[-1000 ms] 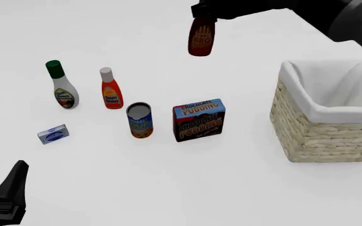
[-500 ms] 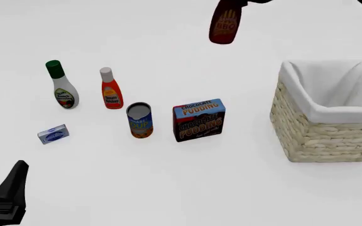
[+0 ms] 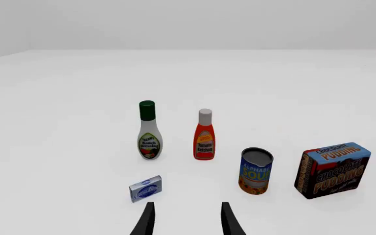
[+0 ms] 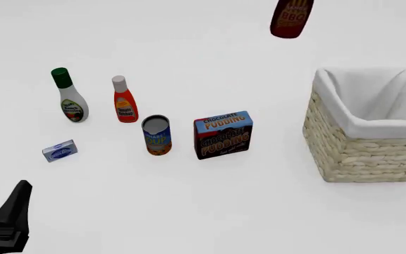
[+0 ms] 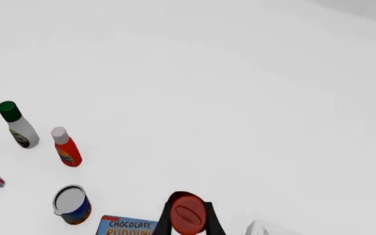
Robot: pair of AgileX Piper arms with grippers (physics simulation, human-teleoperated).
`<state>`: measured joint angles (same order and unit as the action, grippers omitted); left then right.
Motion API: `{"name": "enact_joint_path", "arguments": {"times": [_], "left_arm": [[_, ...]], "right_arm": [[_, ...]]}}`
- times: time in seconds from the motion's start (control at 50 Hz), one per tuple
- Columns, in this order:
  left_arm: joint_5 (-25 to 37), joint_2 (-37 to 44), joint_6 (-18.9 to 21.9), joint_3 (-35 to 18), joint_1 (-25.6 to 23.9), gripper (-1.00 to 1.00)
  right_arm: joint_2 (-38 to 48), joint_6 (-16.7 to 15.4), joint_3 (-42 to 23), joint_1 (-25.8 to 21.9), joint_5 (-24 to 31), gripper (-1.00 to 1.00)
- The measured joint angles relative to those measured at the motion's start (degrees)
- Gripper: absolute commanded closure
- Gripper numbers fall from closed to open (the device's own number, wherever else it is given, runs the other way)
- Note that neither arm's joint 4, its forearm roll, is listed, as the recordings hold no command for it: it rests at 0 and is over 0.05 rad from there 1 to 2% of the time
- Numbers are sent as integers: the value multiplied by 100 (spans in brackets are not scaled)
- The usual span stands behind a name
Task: Pick the bbq sauce and place it in the basket.
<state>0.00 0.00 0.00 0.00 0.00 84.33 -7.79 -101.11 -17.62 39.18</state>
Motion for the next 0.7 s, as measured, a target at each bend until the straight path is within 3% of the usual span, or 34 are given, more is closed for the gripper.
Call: {"name": "enact_joint_path", "arguments": {"times": [0.7], "left_arm": [[0,0,0,0,0,-100]], "right_arm": [[-1014,-59,965,1278,-20,100]]}}
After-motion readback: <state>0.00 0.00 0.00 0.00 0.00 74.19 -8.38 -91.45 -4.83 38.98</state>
